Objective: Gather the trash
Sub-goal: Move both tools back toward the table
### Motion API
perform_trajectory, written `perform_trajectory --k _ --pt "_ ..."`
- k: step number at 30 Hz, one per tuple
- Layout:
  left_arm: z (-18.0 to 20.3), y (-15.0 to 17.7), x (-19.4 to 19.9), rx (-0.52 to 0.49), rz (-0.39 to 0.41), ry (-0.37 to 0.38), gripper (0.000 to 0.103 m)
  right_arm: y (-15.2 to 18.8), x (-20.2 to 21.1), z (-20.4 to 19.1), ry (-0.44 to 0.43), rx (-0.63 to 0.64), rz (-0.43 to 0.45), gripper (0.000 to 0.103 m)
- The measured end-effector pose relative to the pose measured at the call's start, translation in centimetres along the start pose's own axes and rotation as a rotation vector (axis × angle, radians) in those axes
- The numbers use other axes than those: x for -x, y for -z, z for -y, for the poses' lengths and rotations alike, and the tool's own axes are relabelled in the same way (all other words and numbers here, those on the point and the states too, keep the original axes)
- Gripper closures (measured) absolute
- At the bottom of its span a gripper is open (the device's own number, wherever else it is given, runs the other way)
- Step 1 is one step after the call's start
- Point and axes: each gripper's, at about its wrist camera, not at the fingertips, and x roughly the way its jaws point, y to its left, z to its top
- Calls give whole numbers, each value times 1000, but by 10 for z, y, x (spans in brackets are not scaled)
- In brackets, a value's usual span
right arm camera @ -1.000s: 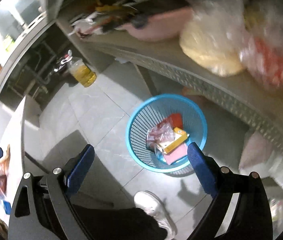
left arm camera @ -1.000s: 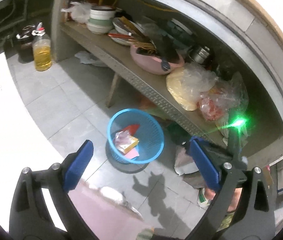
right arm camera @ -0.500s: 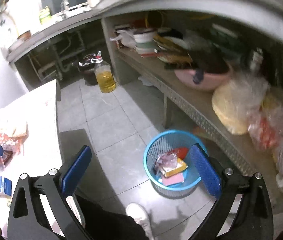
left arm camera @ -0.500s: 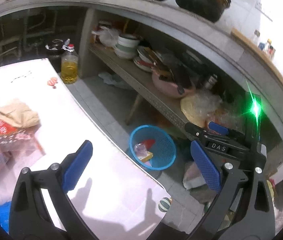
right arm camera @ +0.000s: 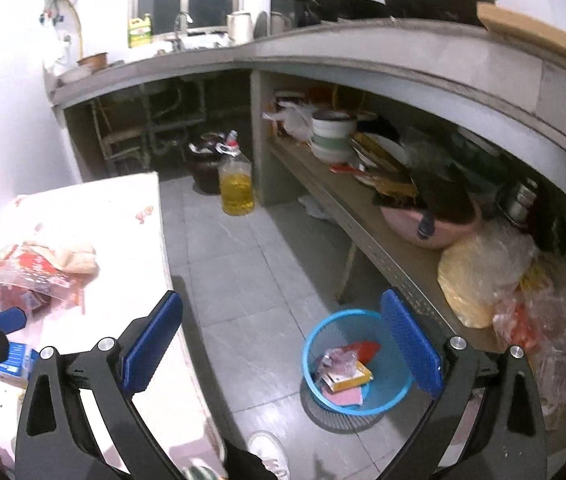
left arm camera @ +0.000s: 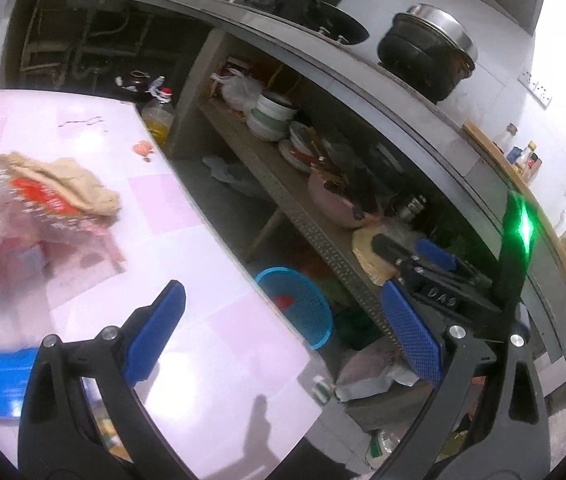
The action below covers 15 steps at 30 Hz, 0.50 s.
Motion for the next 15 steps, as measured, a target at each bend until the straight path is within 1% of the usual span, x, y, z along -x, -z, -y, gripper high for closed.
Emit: perform_trajectory --k 3,10,12,15 --pt "-11 6 17 15 8 -48 9 0 6 -8 -61 10 12 7" --pt "-41 28 76 17 67 -212 9 2 9 -29 -211 22 4 7" --pt "-49 35 92 21 84 -260 9 2 7 -39 -254 34 -12 7" --pt "-59 40 111 31 108 -307 9 0 0 -53 -323 41 -52 7"
